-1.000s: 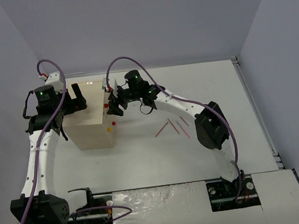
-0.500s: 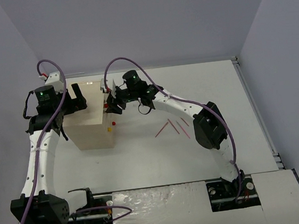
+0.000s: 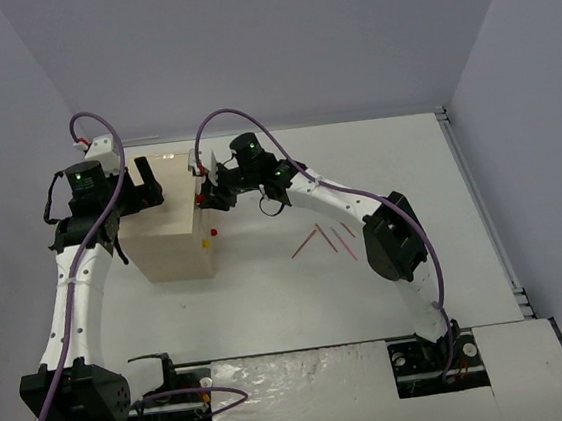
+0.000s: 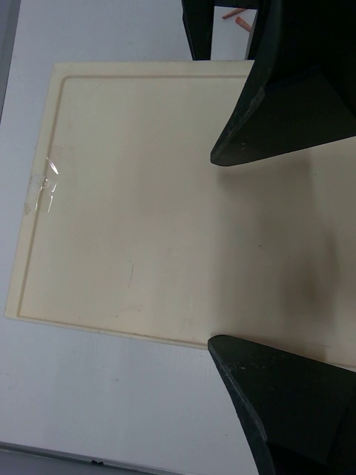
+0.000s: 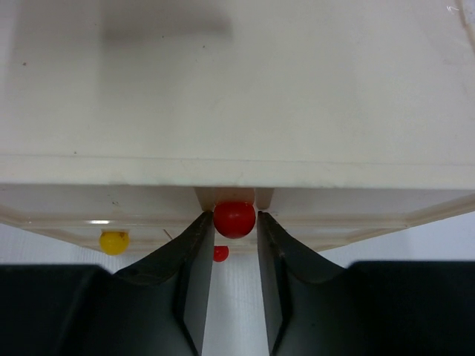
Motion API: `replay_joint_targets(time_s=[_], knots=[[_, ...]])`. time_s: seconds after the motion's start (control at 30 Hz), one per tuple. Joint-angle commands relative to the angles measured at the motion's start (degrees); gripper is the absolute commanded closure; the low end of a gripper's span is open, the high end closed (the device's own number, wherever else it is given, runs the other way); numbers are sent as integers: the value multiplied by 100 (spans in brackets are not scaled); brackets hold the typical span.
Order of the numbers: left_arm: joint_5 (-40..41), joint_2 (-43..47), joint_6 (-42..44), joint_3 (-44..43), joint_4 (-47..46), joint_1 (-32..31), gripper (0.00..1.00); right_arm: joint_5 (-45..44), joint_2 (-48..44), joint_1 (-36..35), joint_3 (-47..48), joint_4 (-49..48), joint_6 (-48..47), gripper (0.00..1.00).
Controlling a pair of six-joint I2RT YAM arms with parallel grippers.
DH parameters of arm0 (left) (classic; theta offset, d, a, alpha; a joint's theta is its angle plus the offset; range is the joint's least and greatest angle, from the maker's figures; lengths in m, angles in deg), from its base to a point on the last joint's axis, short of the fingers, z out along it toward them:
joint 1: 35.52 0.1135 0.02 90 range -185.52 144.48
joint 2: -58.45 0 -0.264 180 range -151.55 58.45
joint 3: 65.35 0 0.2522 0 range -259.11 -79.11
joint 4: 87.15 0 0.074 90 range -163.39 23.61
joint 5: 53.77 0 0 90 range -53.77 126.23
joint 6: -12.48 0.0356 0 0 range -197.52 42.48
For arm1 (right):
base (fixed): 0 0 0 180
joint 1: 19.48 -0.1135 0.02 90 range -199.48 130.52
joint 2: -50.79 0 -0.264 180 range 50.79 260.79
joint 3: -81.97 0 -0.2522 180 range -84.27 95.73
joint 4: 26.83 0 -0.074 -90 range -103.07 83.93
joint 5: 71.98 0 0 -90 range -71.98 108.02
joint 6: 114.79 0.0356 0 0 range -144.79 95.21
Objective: Organize the makeup
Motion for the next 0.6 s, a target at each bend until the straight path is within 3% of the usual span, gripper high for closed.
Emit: replay_joint_targets(time_s=[0.0, 0.23, 0.57], knots=[[-46, -48, -65, 20, 14, -3, 3, -27, -657, -98, 108, -436, -76, 79], [16, -103, -117, 21, 46, 10, 3, -237, -920, -31, -203, -296, -253, 99], [48, -162, -164, 12, 67, 51, 3, -182, -1370, 342, -986, -240, -280, 100]])
